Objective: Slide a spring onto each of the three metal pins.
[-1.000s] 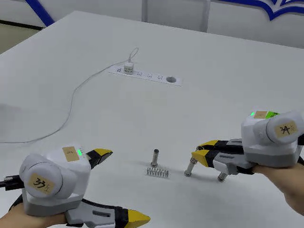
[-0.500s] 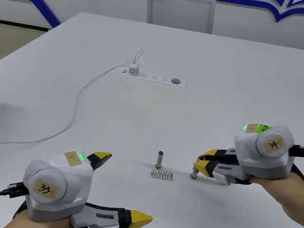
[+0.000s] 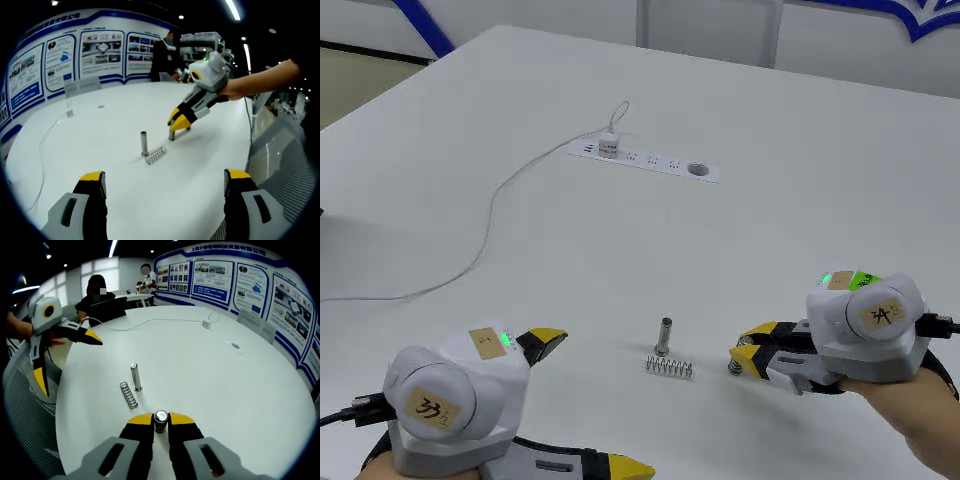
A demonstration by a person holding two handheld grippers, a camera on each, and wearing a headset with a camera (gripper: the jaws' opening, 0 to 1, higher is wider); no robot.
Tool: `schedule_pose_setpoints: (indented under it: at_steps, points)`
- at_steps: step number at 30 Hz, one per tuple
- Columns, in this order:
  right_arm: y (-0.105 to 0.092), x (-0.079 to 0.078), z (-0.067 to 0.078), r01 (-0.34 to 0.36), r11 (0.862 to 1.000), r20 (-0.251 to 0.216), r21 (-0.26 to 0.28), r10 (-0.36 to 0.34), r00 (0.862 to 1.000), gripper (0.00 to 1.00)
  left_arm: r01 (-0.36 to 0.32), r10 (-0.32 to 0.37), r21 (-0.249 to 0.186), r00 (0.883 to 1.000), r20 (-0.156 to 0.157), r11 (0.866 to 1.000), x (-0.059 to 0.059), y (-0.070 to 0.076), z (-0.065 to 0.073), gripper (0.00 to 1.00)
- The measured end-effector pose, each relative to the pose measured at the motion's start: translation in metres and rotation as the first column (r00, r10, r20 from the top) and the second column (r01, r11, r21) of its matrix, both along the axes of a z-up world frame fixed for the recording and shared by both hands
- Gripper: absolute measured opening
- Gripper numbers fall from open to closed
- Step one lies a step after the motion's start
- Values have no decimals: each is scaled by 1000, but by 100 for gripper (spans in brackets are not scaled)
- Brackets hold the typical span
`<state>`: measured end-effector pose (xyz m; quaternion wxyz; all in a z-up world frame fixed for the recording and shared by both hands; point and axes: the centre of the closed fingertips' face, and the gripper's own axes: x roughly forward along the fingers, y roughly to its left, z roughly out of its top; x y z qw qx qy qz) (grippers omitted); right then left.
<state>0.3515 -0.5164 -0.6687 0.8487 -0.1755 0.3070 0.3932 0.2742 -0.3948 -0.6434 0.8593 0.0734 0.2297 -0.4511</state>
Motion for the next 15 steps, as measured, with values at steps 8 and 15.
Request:
schedule_pose_setpoints:
  at_steps: [8, 15]
  points:
    - [1, 7, -1, 20, 1000, 3, 10, -20, 1000, 11, 4, -4, 15, 1000, -6, 1000, -2, -1, -3, 100]
    - [1, 8, -2, 11, 1000, -2, -7, -11, 1000, 11, 2, -2, 19, 1000, -12, 1000, -1, 0, -5, 100]
